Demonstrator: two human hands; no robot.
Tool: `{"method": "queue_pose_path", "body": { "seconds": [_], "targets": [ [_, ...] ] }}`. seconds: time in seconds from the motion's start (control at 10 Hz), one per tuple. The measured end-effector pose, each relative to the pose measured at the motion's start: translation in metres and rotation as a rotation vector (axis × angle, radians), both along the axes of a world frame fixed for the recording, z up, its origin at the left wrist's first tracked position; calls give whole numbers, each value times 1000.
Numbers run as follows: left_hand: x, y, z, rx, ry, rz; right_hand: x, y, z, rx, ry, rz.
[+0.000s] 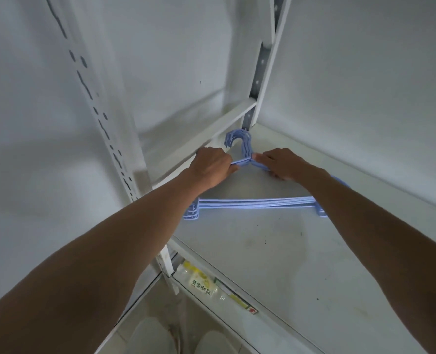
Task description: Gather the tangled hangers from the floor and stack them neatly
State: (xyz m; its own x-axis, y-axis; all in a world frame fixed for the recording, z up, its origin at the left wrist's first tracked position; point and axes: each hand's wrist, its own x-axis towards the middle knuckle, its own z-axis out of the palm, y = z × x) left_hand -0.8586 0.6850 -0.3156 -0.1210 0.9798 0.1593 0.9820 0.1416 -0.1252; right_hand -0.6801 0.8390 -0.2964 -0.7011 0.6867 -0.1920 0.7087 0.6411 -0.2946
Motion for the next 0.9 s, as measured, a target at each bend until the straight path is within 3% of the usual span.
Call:
{"method": "queue_pose_path", "body": {
  "seconds": [0.2, 0.4, 0.5, 0.7, 0.9],
  "targets": [
    [5, -2, -6, 17, -26, 8, -10, -4, -1, 105, -148, -13],
    [7, 2, 1, -76, -122, 145, -10, -18, -12, 343, -101, -95],
    [14, -4, 18, -150, -225, 239, -7, -23, -4, 274, 47, -118],
    [49, -55, 54, -88, -191, 211, 12, -48, 30, 248, 171, -145],
    [77, -127, 100, -223, -102, 282, 69, -91, 71, 329, 32, -31]
  ]
}}
